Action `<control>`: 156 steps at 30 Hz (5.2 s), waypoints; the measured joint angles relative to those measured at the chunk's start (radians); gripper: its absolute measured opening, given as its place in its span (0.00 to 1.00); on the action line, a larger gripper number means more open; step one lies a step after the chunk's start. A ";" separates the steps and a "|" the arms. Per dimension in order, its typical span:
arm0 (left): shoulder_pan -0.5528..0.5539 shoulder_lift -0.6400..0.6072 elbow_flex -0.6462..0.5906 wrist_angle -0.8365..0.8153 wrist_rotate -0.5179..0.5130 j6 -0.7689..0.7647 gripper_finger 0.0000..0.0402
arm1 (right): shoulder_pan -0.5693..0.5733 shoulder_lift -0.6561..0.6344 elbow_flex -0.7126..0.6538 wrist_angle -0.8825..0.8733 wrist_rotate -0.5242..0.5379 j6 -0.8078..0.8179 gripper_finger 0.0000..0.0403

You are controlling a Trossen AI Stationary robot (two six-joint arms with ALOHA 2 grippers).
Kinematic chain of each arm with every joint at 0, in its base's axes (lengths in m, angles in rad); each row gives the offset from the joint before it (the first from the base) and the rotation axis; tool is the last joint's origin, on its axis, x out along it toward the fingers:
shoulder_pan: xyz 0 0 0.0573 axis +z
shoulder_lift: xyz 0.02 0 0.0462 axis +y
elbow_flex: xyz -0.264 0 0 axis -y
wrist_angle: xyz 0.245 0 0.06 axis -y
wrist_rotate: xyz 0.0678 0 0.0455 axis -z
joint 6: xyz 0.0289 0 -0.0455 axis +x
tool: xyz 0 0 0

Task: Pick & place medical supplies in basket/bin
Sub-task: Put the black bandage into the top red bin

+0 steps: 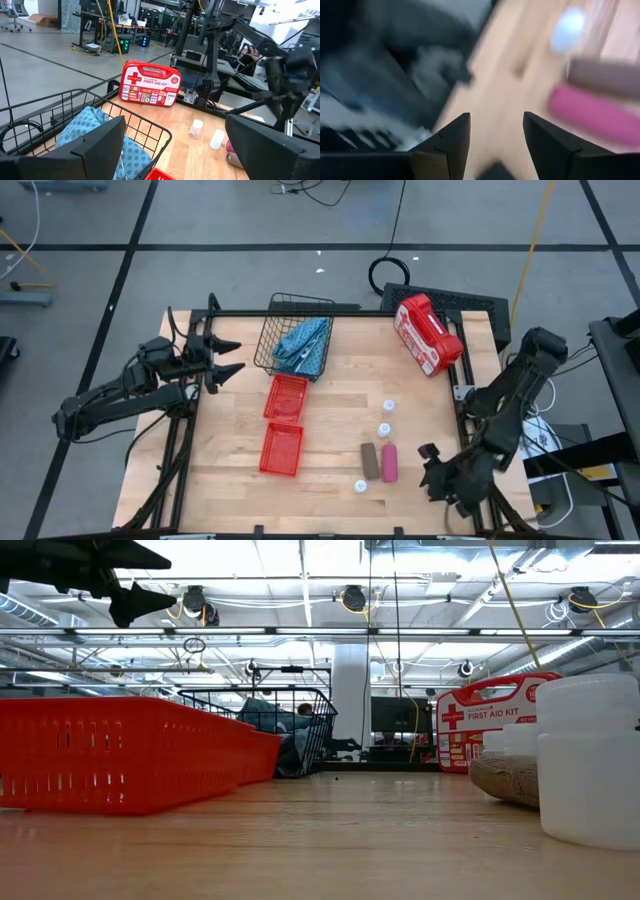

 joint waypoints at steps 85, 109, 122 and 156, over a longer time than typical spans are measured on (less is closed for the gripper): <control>-0.072 0.285 0.000 0.262 0.145 -0.224 0.87 | -0.826 0.166 -0.234 1.155 0.055 -0.622 0.35; -0.404 1.046 0.231 0.919 -0.076 0.345 0.87 | -0.930 0.243 -0.234 1.453 -0.024 -0.568 0.35; -0.416 1.127 0.374 0.840 -0.101 0.343 0.85 | -0.930 0.243 -0.234 1.442 -0.029 -0.568 0.35; -0.422 0.585 0.373 -0.204 -0.372 -0.321 0.19 | -0.929 -0.013 -0.234 1.203 -0.079 -0.602 0.59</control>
